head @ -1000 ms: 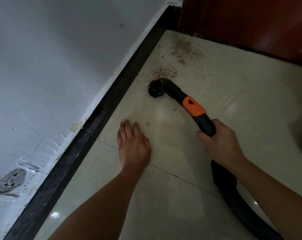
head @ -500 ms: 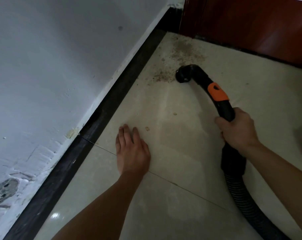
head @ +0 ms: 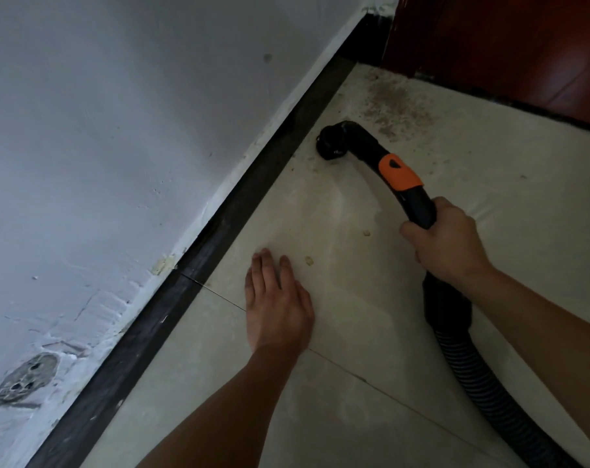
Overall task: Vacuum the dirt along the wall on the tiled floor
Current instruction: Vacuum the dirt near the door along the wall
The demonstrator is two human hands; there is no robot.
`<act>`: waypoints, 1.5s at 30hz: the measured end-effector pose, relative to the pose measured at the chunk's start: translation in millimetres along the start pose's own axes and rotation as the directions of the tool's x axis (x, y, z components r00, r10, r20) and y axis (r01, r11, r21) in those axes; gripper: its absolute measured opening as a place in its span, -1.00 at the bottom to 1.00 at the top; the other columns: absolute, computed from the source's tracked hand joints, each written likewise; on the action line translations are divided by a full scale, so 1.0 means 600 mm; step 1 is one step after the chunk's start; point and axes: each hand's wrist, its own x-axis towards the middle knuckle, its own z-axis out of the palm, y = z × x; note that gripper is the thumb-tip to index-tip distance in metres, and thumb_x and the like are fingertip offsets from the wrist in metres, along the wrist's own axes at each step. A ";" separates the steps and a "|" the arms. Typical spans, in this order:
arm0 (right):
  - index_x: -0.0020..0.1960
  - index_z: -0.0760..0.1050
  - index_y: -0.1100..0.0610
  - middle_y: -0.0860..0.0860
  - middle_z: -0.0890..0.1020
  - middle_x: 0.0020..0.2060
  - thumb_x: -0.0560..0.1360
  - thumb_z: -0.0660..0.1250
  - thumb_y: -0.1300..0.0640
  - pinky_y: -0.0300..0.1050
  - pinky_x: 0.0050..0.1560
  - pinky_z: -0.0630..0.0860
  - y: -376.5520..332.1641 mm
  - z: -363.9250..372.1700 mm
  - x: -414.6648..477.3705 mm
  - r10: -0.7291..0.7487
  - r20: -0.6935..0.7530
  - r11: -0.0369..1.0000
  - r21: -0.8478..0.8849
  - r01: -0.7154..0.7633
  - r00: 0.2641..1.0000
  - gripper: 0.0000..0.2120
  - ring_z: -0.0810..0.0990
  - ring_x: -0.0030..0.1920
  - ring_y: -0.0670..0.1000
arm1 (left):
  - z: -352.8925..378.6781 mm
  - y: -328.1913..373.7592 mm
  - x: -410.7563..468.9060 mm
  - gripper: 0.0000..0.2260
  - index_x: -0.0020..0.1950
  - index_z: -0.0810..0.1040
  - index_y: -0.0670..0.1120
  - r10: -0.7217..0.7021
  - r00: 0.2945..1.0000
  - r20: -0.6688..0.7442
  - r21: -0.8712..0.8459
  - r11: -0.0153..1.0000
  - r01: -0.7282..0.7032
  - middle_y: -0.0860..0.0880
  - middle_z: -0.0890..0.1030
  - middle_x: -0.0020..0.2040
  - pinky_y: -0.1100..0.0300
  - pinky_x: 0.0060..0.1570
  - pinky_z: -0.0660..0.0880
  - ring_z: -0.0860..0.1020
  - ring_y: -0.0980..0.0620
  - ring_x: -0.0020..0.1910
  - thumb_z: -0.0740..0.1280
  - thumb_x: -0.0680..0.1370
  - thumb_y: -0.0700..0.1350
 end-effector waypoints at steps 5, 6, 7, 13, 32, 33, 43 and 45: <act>-0.02 0.43 0.20 0.20 0.58 -0.21 0.47 0.39 0.14 0.04 -0.25 0.58 -0.032 0.014 0.030 -0.009 0.045 1.000 0.022 0.008 0.999 -0.81 0.62 -0.24 0.24 | 0.000 0.000 0.000 -0.54 0.38 0.44 -0.23 -0.001 1.000 -0.014 -0.008 1.000 0.001 -0.31 0.35 0.43 -0.13 0.42 0.21 0.29 -0.25 0.46 0.07 0.59 -0.01; -0.02 0.43 0.20 0.21 0.59 -0.20 0.47 0.39 0.14 0.05 -0.24 0.58 -0.035 0.016 0.031 -0.012 0.063 1.000 0.028 0.010 0.998 -0.81 0.61 -0.25 0.23 | 0.000 0.000 0.001 -0.54 0.39 0.43 -0.22 -0.004 1.000 -0.014 -0.011 1.000 0.004 -0.31 0.35 0.44 -0.12 0.42 0.20 0.28 -0.25 0.46 0.06 0.59 0.00; -0.03 0.43 0.20 0.21 0.58 -0.20 0.48 0.39 0.15 0.03 -0.26 0.57 -0.035 0.016 0.029 -0.014 0.083 0.999 0.032 0.011 0.996 -0.82 0.60 -0.27 0.21 | 0.001 -0.001 0.001 -0.53 0.39 0.43 -0.22 -0.004 1.000 -0.015 -0.012 1.000 0.004 -0.31 0.34 0.44 -0.12 0.43 0.20 0.28 -0.25 0.47 0.05 0.60 0.00; 0.01 0.47 0.19 0.16 0.57 -0.32 0.47 0.40 0.18 -0.17 -0.39 0.42 -0.005 -0.041 0.014 0.032 0.020 0.999 -0.035 -0.031 0.999 -0.83 0.56 -0.40 0.13 | -0.001 -0.001 0.001 -0.54 0.39 0.43 -0.21 0.006 1.000 -0.026 -0.007 1.000 -0.006 -0.30 0.35 0.44 -0.11 0.42 0.15 0.29 -0.25 0.46 0.06 0.60 0.00; -0.09 0.42 0.18 0.13 0.54 -0.35 0.46 0.40 0.22 -0.12 -0.40 0.46 -0.018 0.020 -0.083 -0.073 0.168 0.997 -0.022 0.078 0.983 -0.85 0.54 -0.40 0.15 | -0.004 -0.006 0.002 -0.53 0.38 0.44 -0.22 0.010 1.000 0.026 -0.039 0.999 -0.009 -0.32 0.36 0.43 -0.12 0.42 0.17 0.29 -0.26 0.46 0.05 0.59 0.00; -0.09 0.41 0.18 0.12 0.53 -0.36 0.46 0.40 0.23 -0.13 -0.40 0.44 -0.013 0.015 -0.090 -0.072 0.176 0.997 -0.027 0.078 0.982 -0.84 0.53 -0.40 0.14 | -0.005 -0.007 0.003 -0.53 0.38 0.45 -0.22 0.011 1.000 0.027 -0.043 0.999 -0.010 -0.32 0.36 0.43 -0.13 0.42 0.18 0.29 -0.26 0.46 0.05 0.59 0.00; -0.17 0.44 0.12 0.17 0.57 -0.38 0.47 0.42 0.23 -0.09 -0.40 0.43 0.134 -0.126 -0.211 0.233 -0.157 0.971 -0.009 -0.237 0.960 -0.84 0.54 -0.40 0.13 | -0.014 -0.007 -0.001 -0.53 0.51 0.24 -0.20 0.014 0.992 0.122 -0.039 0.999 -0.009 -0.29 0.16 0.53 -0.09 0.50 0.05 0.09 -0.23 0.52 0.00 0.64 -0.02; -0.16 0.45 0.16 0.16 0.57 -0.37 0.48 0.42 0.23 -0.13 -0.42 0.37 0.151 -0.140 -0.233 0.272 -0.184 0.961 0.011 -0.275 0.945 -0.85 0.52 -0.40 0.10 | -0.018 -0.007 -0.004 -0.53 0.50 0.25 -0.20 0.032 0.990 0.140 -0.012 0.999 -0.031 -0.31 0.18 0.51 -0.14 0.49 0.07 0.11 -0.27 0.51 0.01 0.64 -0.03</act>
